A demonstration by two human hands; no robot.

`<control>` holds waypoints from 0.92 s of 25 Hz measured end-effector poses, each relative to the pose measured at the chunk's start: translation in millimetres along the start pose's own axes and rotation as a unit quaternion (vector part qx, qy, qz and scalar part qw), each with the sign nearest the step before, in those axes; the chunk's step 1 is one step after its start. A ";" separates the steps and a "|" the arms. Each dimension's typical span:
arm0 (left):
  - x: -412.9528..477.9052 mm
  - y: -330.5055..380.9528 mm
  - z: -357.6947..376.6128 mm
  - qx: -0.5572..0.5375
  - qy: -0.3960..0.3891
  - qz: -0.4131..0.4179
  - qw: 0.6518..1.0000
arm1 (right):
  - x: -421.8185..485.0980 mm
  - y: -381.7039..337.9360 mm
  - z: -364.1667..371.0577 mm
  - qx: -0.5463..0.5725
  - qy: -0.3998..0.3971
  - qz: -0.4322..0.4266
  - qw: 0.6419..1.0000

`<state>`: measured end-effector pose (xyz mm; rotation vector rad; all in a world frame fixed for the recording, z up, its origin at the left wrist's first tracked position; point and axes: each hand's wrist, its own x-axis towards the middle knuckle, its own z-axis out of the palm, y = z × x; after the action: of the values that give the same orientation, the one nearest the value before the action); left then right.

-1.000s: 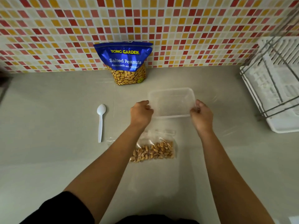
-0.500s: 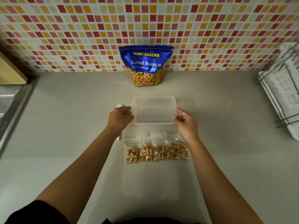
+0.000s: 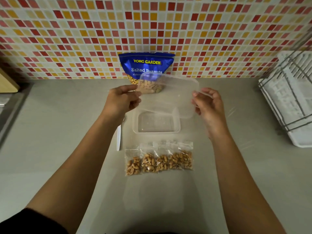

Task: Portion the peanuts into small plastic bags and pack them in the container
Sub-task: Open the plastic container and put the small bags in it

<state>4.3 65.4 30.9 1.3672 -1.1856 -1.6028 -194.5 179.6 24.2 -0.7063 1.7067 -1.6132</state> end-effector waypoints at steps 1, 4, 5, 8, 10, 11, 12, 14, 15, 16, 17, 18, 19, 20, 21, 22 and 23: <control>0.9 3.4 2.4 -0.001 -0.031 0.004 1.000 | 2.1 -7.1 -5.7 0.019 -0.016 0.016 1.000; 4.6 -6.4 7.8 0.104 -0.020 0.035 0.994 | 11.8 -3.4 -21.8 0.037 -0.015 0.033 0.999; 7.5 -15.4 7.1 0.225 0.016 0.063 0.972 | 16.6 7.1 -26.8 0.045 0.026 0.030 0.998; 4.1 -46.8 4.4 0.513 0.038 0.074 0.854 | 25.3 53.1 -38.7 0.059 0.152 0.040 0.986; -3.2 -64.4 8.1 0.544 0.010 0.042 0.838 | 25.5 87.8 -41.8 0.033 0.173 0.068 0.982; -7.0 -69.8 10.6 0.541 0.009 0.039 0.840 | 24.2 101.7 -41.3 0.015 0.174 0.081 0.981; -10.8 -72.6 12.9 0.531 0.015 0.041 0.846 | 23.1 114.3 -40.3 -0.009 0.177 0.089 0.980; -14.2 -72.4 15.4 0.511 0.039 0.034 0.858 | 21.0 126.2 -37.5 -0.072 0.188 0.082 0.976; -14.0 -72.0 15.6 0.503 0.050 0.029 0.862 | 20.2 128.7 -37.1 -0.122 0.195 0.073 0.970; -13.7 -71.9 15.8 0.497 0.058 0.025 0.865 | 19.9 129.8 -37.5 -0.184 0.199 0.064 0.960; -13.4 -72.4 15.7 0.495 0.064 0.023 0.866 | 17.4 127.0 -37.2 -0.245 0.196 0.062 0.948; -13.3 -73.2 15.4 0.495 0.066 0.022 0.866 | 12.9 122.8 -36.8 -0.288 0.187 0.059 0.937; -13.0 -74.4 15.1 0.494 0.065 0.021 0.867 | 6.7 117.5 -35.3 -0.314 0.174 0.054 0.932; -13.0 -75.5 14.5 0.493 0.063 0.021 0.867 | -1.1 112.1 -33.7 -0.333 0.157 0.049 0.929; -12.9 -76.4 13.5 0.492 0.062 0.021 0.868 | -11.3 106.8 -32.4 -0.352 0.139 0.043 0.924; -13.0 -77.0 12.3 0.492 0.062 0.023 0.868 | -21.6 105.0 -32.3 -0.373 0.113 0.045 0.920; -12.8 -77.3 11.0 0.495 0.063 0.026 0.866 | -32.6 102.9 -32.5 -0.399 0.078 0.061 0.912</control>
<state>-0.6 104.7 -37.5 1.9637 -2.0683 -0.7961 -192.9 234.1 -74.5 -0.8270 2.4976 -0.8566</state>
